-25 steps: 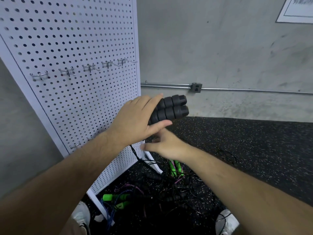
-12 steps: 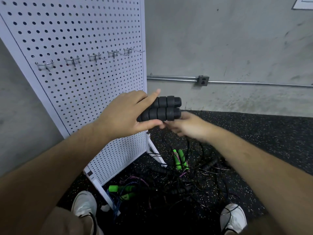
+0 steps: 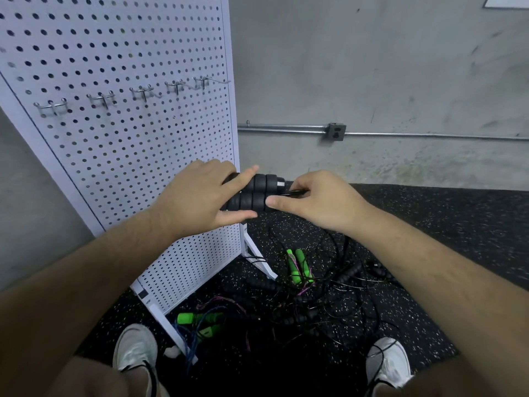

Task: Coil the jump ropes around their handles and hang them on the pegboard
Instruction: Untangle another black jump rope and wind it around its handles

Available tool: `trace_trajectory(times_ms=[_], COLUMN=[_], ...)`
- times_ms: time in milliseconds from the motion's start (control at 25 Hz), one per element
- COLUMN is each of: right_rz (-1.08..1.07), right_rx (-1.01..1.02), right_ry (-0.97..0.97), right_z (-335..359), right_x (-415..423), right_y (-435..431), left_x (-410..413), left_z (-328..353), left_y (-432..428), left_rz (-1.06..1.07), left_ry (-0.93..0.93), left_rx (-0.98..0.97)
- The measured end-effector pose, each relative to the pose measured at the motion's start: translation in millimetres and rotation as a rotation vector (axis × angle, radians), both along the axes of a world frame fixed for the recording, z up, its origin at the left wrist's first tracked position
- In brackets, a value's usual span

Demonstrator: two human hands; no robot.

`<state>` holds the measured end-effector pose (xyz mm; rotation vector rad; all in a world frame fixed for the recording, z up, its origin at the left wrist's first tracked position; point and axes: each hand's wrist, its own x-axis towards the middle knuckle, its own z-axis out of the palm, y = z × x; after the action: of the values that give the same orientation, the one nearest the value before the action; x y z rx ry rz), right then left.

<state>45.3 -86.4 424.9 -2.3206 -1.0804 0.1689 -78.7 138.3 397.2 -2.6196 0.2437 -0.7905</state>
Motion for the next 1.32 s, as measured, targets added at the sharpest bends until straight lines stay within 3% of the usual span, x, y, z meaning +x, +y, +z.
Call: trace_trajectory(times_ms=[320,480,800,1200,1320], right_rz=[0.007,0.064,0.042,0.303,0.345], right_rx=[-0.096,-0.078,0.03,-0.059,0.046], right_ry=[-0.374,-0.465,-0.228,-0.572,-0.537], right_z=[7,8,6,18,16], right_x=[-23,-26,-17,-3,13], right_y=[3,5,5,-13,-10], left_x=[4,2,3,1,-1], left_z=[-8,-8,-10,-10,-9], left_y=[-5,-4,-8,-5,-12], left_rz=[0.031,0.038,0.019,0.027,-0.08], left_ry=[-0.01,-0.006,-0.001,0.096,0.101], left_rx=[-0.035,-0.054,-0.022,-0.115,-0.186])
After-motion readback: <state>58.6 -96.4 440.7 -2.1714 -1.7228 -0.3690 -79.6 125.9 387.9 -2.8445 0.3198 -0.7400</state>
